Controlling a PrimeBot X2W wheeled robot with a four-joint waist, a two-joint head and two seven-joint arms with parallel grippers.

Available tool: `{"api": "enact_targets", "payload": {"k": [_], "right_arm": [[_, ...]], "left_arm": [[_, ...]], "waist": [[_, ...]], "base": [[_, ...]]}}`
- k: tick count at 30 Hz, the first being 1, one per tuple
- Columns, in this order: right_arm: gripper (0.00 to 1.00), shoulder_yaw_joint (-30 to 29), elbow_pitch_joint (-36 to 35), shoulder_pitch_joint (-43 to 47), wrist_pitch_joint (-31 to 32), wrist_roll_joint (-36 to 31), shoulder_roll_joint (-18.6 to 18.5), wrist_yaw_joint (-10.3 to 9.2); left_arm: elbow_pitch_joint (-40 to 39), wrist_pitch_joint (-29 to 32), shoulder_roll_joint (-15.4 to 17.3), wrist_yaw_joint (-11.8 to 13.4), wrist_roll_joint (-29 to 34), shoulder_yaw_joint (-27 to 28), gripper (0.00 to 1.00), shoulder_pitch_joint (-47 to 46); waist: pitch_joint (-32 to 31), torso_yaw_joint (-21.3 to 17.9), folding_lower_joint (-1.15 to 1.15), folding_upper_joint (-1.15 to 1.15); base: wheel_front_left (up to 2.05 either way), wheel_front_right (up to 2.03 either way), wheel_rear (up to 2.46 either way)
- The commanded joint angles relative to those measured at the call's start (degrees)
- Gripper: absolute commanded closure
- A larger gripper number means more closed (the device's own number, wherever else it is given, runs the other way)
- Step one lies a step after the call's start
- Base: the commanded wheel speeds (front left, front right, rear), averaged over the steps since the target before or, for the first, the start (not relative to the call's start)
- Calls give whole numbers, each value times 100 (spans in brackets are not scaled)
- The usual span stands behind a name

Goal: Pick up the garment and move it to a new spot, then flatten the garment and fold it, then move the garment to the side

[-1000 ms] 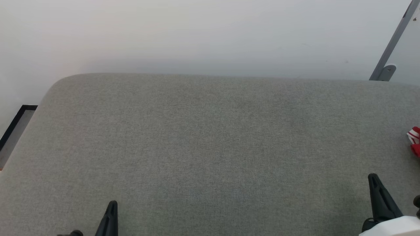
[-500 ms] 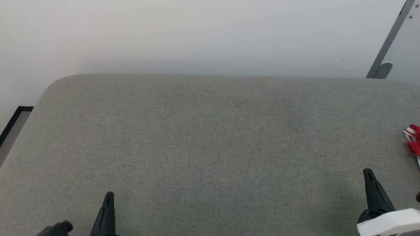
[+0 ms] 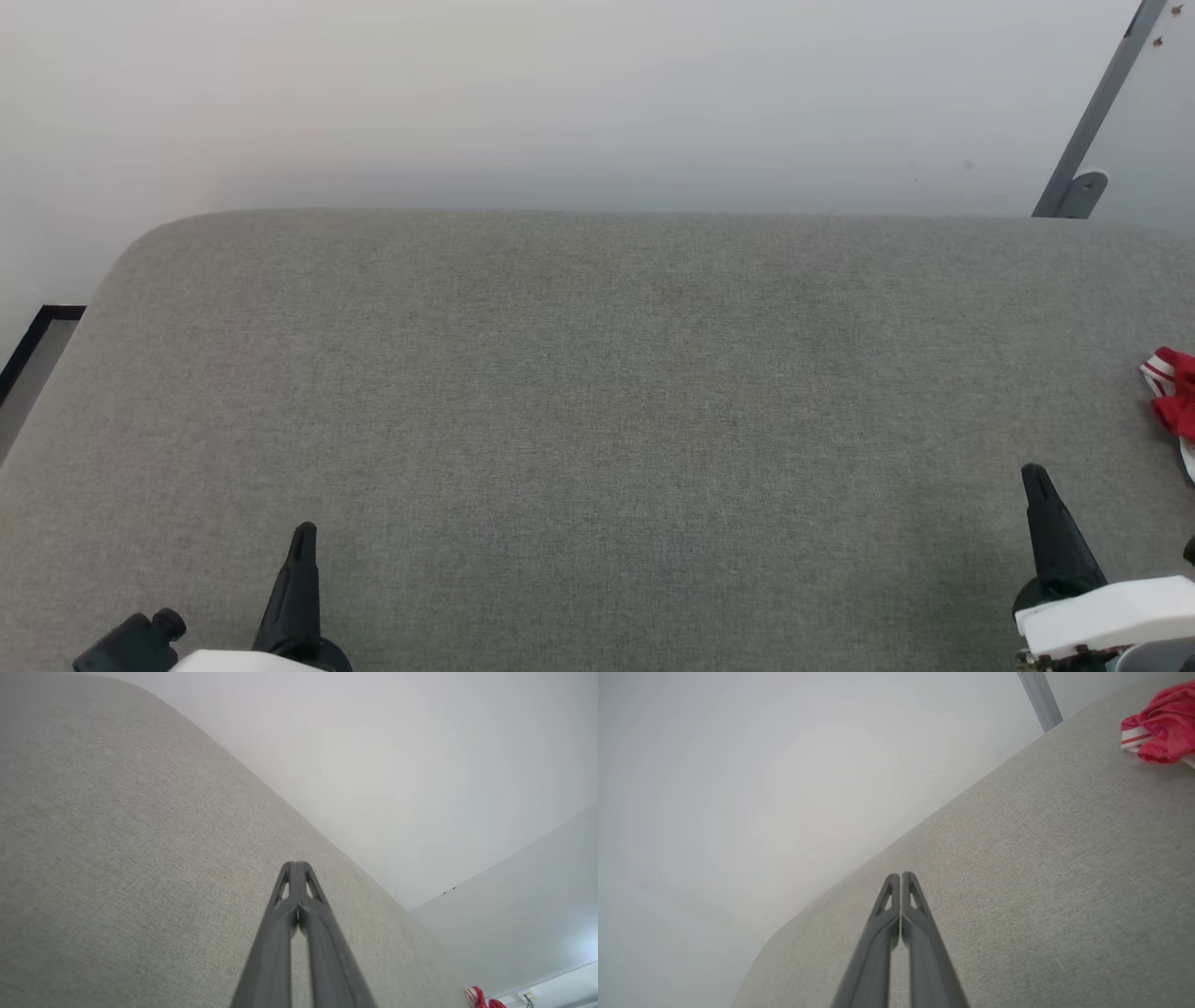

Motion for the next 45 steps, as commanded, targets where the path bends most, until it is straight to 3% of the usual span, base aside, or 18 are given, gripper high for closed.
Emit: {"api": "enact_targets", "payload": {"k": [1,45], "right_arm": [[100,-8,-31,-159,40,203,-16,-1],[100,74,452,-658,376,2695,170,-1]], "left_arm": [[-37,41,29,1,-231,36,100,-160],[289,741,-46,2,-2813,264,100,-796]], "waist": [[2,-7,0,0],[66,-202,0,0]], "base": [[0,0,0],[0,0,0]]}}
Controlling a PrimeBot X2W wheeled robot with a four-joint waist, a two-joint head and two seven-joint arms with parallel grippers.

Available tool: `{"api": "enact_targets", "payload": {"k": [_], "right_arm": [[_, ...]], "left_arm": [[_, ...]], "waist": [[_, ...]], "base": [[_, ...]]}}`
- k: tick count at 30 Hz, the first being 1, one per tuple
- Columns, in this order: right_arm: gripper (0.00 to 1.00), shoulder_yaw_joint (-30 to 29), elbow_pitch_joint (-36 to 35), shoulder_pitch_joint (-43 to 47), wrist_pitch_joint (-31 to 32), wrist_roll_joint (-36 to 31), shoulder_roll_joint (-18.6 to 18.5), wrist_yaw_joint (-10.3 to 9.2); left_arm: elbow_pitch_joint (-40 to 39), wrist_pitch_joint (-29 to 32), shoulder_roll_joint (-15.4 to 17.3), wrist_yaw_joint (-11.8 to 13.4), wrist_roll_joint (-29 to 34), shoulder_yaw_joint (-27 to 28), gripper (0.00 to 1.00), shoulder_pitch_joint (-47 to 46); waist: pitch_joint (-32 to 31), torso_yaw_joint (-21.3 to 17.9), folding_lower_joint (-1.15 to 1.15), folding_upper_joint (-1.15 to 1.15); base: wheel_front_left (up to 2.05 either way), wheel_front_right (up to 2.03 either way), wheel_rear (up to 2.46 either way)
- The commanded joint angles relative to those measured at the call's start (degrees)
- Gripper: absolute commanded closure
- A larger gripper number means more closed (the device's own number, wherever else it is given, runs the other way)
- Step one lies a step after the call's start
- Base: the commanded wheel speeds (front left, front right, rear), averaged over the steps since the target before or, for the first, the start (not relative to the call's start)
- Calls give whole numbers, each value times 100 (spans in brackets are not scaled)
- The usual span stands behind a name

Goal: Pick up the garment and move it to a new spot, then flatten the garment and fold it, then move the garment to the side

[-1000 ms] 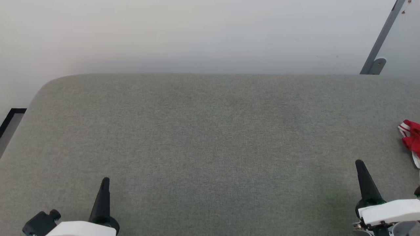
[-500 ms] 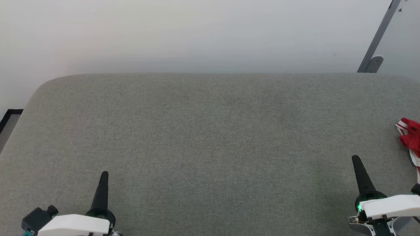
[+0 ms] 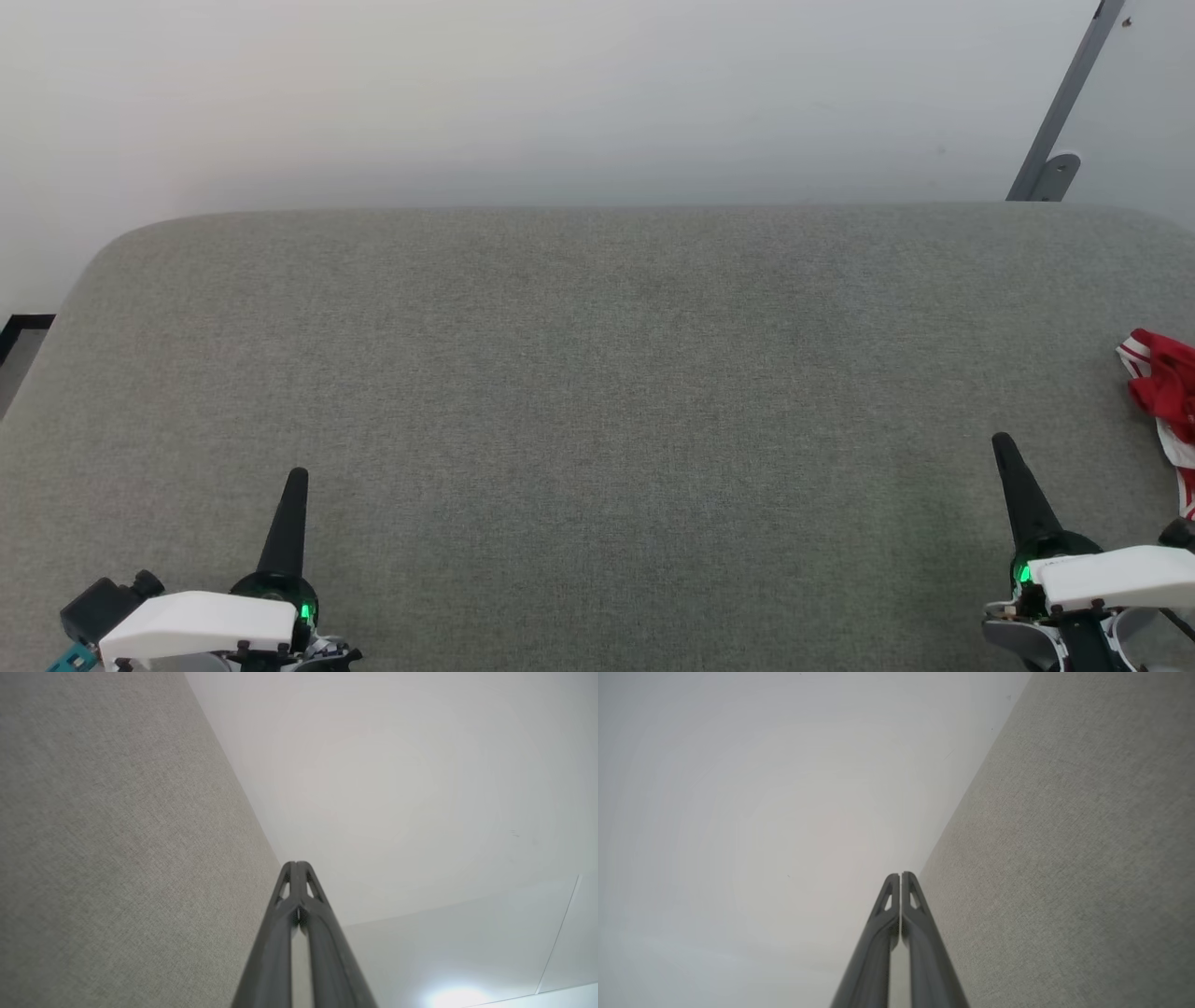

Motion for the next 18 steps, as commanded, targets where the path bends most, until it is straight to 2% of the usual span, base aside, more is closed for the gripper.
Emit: {"api": "enact_targets", "payload": {"k": [1,18], "right_arm": [[100,14,-25,-128,34,119,2,1],[100,40,141,-265,140,905,66,0]], "left_arm": [[-15,34,0,2,-125,36,100,-112],[98,277,-34,2,-938,128,100,-311]], "waist": [[2,-4,0,0],[28,-86,0,0]], "base": [[0,0,0],[0,0,0]]}}
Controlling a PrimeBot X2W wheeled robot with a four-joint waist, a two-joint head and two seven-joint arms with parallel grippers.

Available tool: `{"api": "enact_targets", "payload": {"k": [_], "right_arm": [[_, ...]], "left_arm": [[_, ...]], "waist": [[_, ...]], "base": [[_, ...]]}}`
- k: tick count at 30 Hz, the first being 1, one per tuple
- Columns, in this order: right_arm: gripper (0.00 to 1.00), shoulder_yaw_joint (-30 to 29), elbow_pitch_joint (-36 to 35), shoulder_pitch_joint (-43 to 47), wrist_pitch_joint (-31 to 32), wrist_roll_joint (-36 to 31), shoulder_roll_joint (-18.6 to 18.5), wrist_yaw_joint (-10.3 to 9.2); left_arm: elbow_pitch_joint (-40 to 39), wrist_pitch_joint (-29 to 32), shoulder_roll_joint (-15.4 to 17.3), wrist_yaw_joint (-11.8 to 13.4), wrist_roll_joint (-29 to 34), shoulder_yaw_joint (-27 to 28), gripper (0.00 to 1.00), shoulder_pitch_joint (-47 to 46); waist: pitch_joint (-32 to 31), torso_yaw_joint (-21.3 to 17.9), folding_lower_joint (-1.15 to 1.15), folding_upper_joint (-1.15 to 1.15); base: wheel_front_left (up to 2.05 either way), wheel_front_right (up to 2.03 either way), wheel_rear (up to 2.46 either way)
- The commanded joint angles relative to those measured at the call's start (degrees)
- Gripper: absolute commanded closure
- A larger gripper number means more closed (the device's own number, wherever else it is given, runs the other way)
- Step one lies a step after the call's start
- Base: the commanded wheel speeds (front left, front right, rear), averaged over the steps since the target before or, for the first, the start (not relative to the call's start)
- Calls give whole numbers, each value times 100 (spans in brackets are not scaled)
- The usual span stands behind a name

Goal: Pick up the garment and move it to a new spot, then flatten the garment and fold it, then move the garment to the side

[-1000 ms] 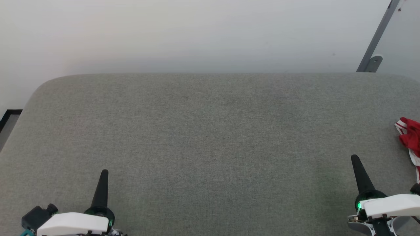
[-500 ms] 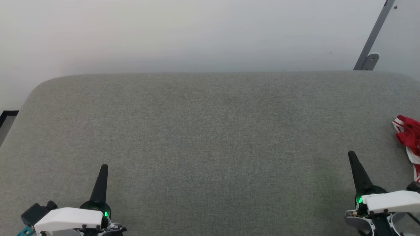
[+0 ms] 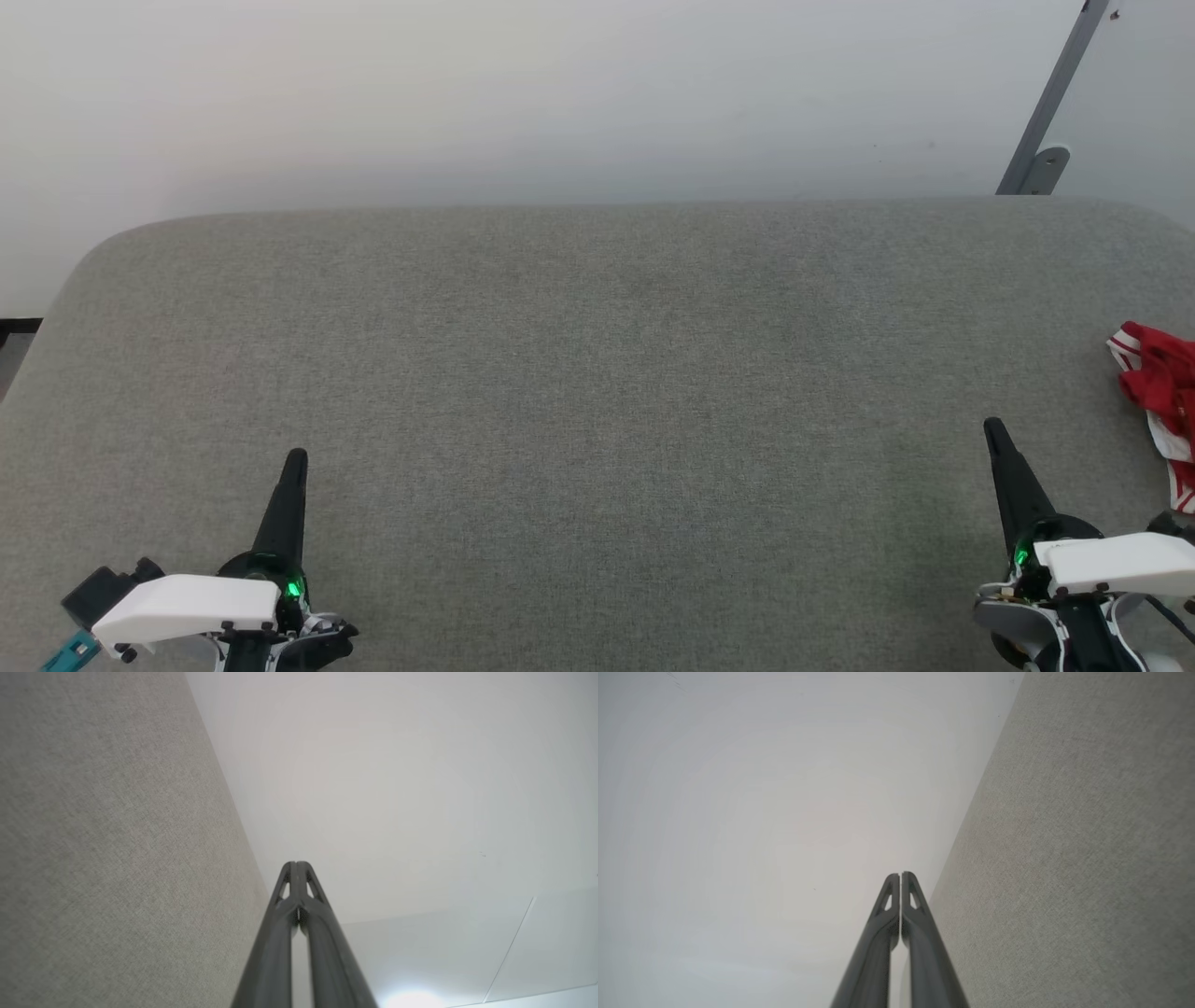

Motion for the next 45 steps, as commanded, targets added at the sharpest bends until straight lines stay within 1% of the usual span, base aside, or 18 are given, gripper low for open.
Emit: {"api": "enact_targets", "payload": {"k": [1,27,45], "right_arm": [[100,17,21,-86,43,160,22,0],[100,46,208,-269,163,1075,90,0],[100,45,197,-252,151,1047,87,0]], "left_arm": [[11,50,7,2,-184,33,100,-109],[134,338,-45,3,-1089,154,100,-345],[133,354,-71,2,-1031,187,100,-336]], "waist": [[3,-10,0,0],[40,-123,0,0],[40,-123,0,0]], "base": [[0,0,0],[0,0,0],[0,0,0]]}}
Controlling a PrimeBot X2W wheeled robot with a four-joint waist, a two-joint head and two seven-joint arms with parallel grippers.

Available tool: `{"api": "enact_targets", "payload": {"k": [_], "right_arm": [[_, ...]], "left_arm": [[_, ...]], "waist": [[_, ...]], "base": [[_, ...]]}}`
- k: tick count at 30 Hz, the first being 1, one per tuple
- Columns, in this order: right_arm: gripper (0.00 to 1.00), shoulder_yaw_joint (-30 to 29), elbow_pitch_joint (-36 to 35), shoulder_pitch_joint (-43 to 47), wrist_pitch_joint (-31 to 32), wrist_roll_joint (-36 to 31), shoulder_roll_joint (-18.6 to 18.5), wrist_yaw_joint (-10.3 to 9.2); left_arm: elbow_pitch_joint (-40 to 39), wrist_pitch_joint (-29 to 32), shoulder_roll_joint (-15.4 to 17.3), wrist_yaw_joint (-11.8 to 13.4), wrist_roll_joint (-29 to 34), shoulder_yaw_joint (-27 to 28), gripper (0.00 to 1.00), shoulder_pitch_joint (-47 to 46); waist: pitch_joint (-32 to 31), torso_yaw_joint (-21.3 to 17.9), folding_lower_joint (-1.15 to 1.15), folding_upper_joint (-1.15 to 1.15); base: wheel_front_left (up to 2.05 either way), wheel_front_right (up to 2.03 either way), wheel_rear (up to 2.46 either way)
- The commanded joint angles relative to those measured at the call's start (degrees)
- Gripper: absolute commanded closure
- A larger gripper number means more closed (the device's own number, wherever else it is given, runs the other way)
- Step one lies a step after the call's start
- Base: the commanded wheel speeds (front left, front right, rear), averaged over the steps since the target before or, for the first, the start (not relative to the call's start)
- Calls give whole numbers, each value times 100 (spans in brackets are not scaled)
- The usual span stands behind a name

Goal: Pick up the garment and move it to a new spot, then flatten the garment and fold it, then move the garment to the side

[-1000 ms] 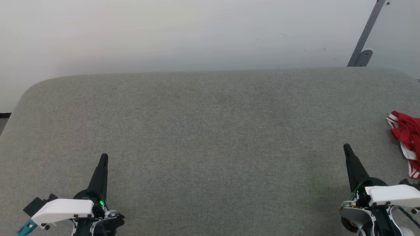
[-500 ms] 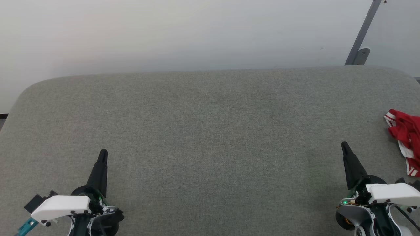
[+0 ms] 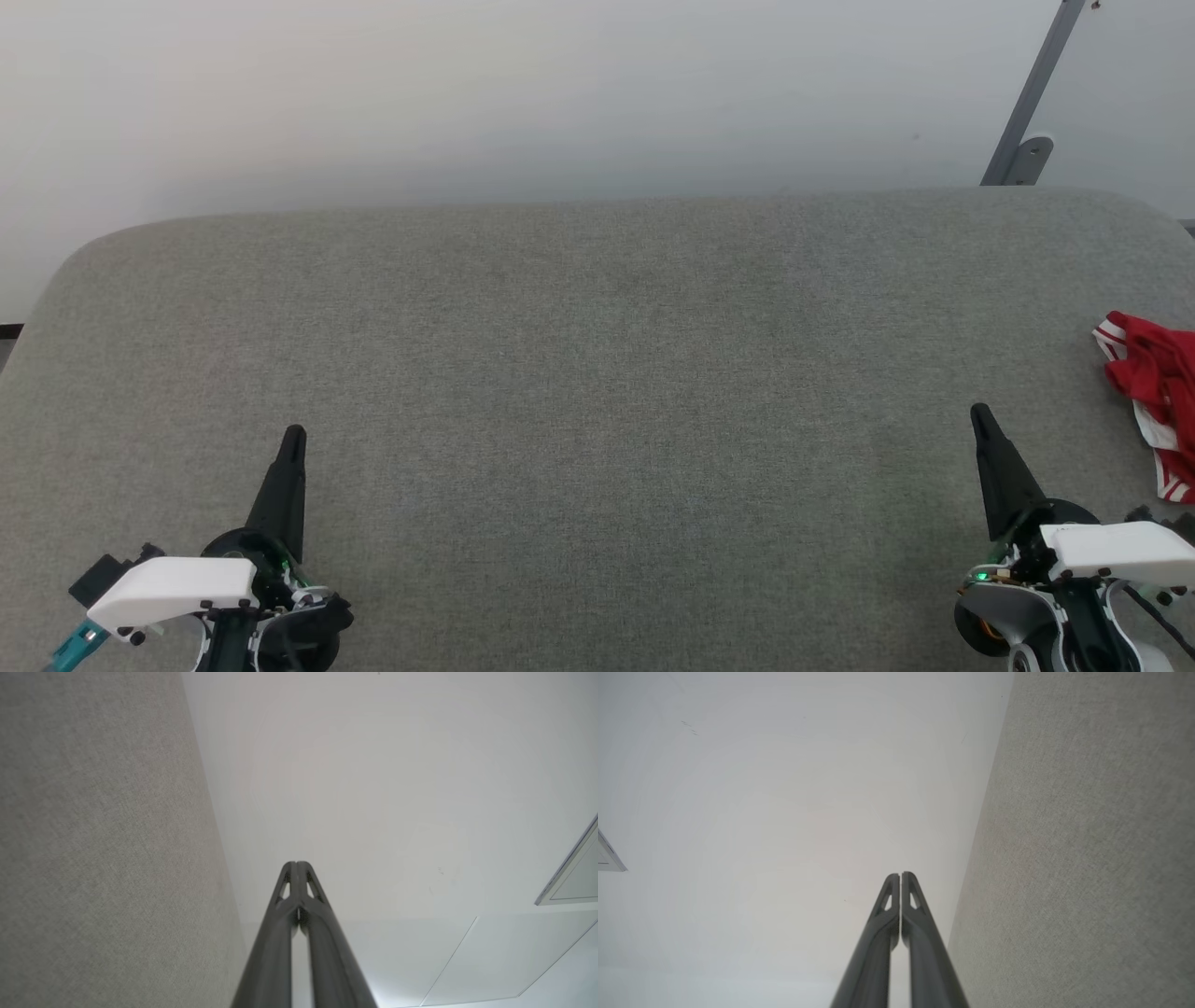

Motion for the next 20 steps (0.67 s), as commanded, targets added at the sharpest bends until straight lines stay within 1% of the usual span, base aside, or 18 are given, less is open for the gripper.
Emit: {"api": "enact_targets", "payload": {"k": [1,20], "right_arm": [[100,7,0,-29,4,21,10,0],[100,7,0,-29,4,22,9,0]], "left_arm": [[-3,14,2,2,-7,22,100,-64],[-2,36,-20,2,21,47,100,-67]], "waist": [[0,0,0,0],[0,0,0,0]], "base": [[0,0,0],[0,0,0]]}}
